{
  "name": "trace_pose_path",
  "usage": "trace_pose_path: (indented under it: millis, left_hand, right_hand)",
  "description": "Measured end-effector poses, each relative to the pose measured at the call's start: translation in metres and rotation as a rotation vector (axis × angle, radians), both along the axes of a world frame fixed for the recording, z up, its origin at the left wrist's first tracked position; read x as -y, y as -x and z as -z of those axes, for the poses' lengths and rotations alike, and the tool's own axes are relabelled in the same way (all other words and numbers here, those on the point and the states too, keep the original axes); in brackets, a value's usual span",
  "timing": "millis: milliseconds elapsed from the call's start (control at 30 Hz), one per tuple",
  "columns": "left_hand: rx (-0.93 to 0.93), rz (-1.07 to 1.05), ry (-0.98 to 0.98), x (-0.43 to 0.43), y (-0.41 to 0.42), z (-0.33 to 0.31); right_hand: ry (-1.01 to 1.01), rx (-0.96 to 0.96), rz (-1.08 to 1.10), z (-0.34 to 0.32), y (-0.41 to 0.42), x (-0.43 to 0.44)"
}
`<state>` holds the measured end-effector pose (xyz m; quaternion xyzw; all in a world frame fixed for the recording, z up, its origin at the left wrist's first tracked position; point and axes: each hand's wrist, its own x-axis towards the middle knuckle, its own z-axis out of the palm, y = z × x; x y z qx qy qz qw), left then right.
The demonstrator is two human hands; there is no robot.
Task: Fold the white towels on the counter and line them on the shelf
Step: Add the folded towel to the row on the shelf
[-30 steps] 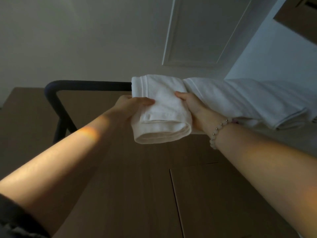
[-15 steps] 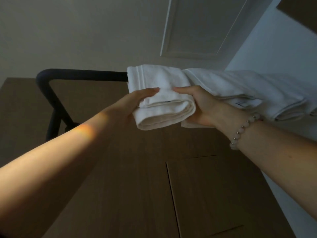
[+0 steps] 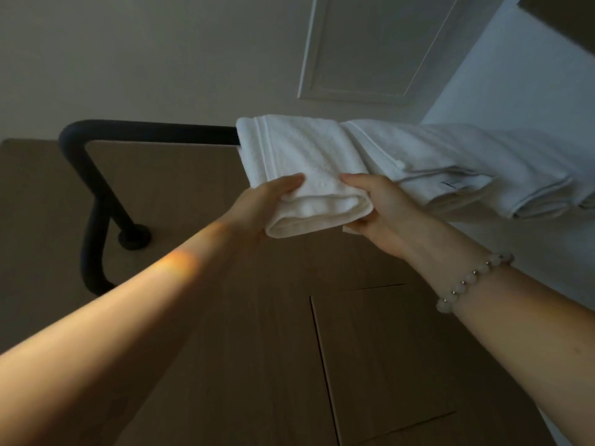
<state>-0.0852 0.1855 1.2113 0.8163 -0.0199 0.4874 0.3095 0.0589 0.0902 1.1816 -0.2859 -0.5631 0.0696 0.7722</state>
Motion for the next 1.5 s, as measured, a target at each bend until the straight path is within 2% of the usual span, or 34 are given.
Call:
trace_pose_path:
  millis: [133,233,467,733,900,967,1100,1267,1367,1500]
  left_hand:
    - [0.011,-0.083,0.011,0.006,-0.01,-0.009]
    - [0.049,-0.081,0.039,0.005,-0.014,-0.002]
    - [0.251,0.031,0.078,-0.014,-0.024,0.018]
    - [0.268,0.046,0.06,-0.005,-0.02,0.028]
    - [0.295,-0.042,0.021,0.002,-0.012,0.048]
    - [0.298,-0.116,0.003,-0.002,-0.006,0.079]
    - [0.229,-0.412,-0.016,-0.035,0.02,0.164]
    - [-0.108,-0.786,-0.239,-0.073,0.08,0.31]
    - [-0.336,-0.949,-0.39,-0.084,0.114,0.395]
    - [-0.441,-1.116,-0.348,-0.08,0.142,0.482]
  right_hand:
    - [-0.057,-0.146,0.008,-0.002,-0.006,-0.005]
    - [-0.105,-0.205,-0.069,0.004,-0.004,-0.015]
    - [-0.167,-0.226,-0.049,0.014,0.0,-0.022]
    - [-0.158,-0.239,0.053,0.016,0.005,-0.014]
    - [-0.173,-0.218,0.114,0.025,0.016,-0.015]
    - [-0.165,-0.172,0.128,0.044,0.025,-0.017]
    - [-0.031,-0.03,0.386,0.115,0.04,-0.047]
    - [0.163,0.345,0.717,0.25,0.057,-0.099]
    - [0.264,0.489,0.761,0.338,0.08,-0.127]
    - [0.381,0.618,0.696,0.439,0.131,-0.146]
